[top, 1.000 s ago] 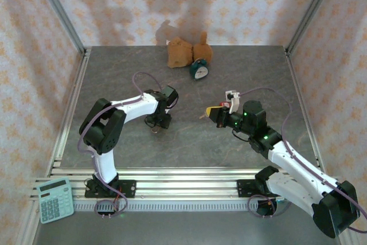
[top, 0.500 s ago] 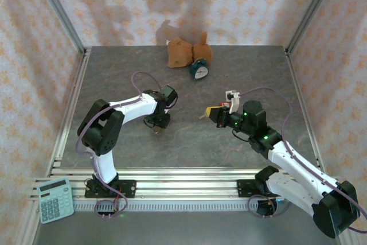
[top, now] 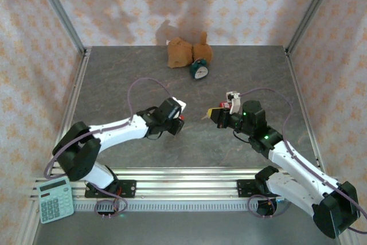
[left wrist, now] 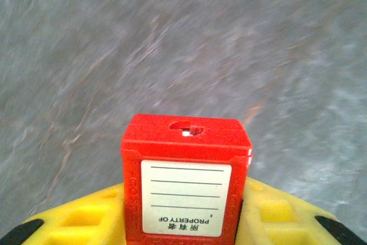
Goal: Unlock with the key
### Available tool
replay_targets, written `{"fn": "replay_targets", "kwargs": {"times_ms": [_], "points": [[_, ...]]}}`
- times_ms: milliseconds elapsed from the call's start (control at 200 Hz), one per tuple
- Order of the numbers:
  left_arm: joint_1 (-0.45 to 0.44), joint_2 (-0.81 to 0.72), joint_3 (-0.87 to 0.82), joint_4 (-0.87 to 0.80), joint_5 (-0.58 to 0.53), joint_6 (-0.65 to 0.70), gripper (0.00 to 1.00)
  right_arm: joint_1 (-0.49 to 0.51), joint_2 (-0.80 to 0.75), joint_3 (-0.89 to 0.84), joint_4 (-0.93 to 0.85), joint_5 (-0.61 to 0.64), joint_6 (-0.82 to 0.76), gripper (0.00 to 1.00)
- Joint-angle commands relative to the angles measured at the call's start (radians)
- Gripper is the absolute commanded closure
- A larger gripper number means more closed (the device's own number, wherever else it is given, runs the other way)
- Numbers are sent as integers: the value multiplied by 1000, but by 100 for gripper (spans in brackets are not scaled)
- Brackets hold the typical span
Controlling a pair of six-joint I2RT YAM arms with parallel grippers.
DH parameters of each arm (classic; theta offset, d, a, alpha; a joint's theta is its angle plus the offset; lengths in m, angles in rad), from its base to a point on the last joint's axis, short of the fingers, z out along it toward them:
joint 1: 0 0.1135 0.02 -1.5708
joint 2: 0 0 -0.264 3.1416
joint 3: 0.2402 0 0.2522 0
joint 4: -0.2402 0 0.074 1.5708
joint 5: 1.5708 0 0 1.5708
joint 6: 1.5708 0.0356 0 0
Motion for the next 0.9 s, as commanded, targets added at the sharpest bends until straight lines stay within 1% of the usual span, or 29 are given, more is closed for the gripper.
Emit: {"fn": "replay_targets", "kwargs": {"times_ms": [0,80,150,400,486,641,896], "points": [[-75,-65,-103,279,-128,105,63,3,-37,57,-44,45,-8,90],[-148,-107,-182,420,-226,173,65,3,-49,73,-85,59,-20,90],[-196,-130,-226,501,-284,228,67,3,-58,82,-115,73,-25,90],[-329,-124,-243,585,-429,372,69,18,-63,66,-123,83,2,90],[-352,-111,-234,590,-438,392,69,36,-60,55,-115,90,10,90],[-361,-109,-229,600,-419,386,69,72,-58,34,-95,95,24,90],[-362,-118,-210,579,-391,369,69,80,-51,0,-64,87,41,90]]}}
